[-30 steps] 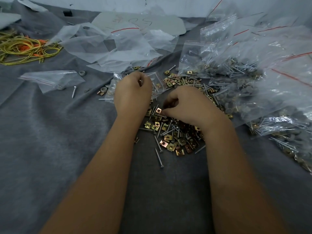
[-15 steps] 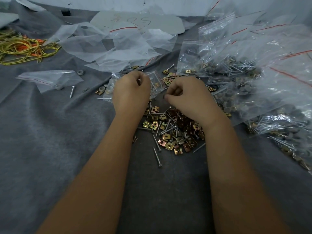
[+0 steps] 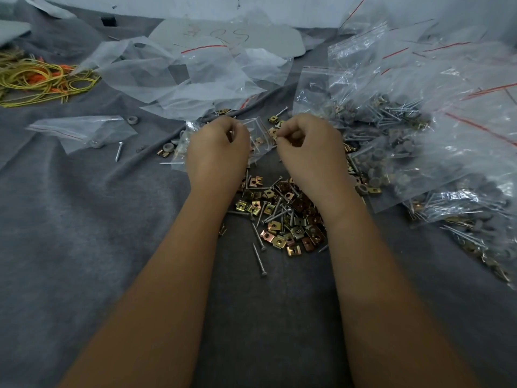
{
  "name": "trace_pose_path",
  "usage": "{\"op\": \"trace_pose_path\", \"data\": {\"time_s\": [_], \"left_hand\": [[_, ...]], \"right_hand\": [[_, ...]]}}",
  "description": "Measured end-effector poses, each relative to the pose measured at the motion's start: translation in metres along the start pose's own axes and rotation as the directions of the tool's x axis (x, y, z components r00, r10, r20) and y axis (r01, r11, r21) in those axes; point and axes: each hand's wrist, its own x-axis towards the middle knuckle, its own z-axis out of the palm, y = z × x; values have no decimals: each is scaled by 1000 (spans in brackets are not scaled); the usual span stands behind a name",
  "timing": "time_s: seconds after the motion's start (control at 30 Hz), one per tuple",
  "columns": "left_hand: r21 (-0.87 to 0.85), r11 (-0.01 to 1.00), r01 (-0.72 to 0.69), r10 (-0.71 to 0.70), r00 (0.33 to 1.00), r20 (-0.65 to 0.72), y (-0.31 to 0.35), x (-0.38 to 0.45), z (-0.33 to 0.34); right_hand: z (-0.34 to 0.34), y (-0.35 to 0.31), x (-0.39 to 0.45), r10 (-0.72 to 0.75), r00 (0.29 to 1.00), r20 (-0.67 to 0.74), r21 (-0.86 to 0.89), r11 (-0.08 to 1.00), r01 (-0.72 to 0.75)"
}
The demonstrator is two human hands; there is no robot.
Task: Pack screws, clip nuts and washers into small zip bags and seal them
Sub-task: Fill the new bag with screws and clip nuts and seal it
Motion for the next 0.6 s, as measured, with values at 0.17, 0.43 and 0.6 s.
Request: {"op": "trace_pose_path", "data": {"time_s": [0.17, 0.43, 0.6], "left_hand": [[-29, 998, 56, -57, 998, -27, -1, 2, 0], [-20, 998, 52, -52, 998, -28, -4, 3, 2], [-20, 998, 61, -62, 998, -23, -3, 3, 1]], "right_hand": [[-10, 0, -1, 35, 922, 386, -174, 984, 35], [2, -5, -1, 5, 880, 474, -254, 958, 131], [1, -4, -1, 14, 894, 449, -225, 969, 98]]}}
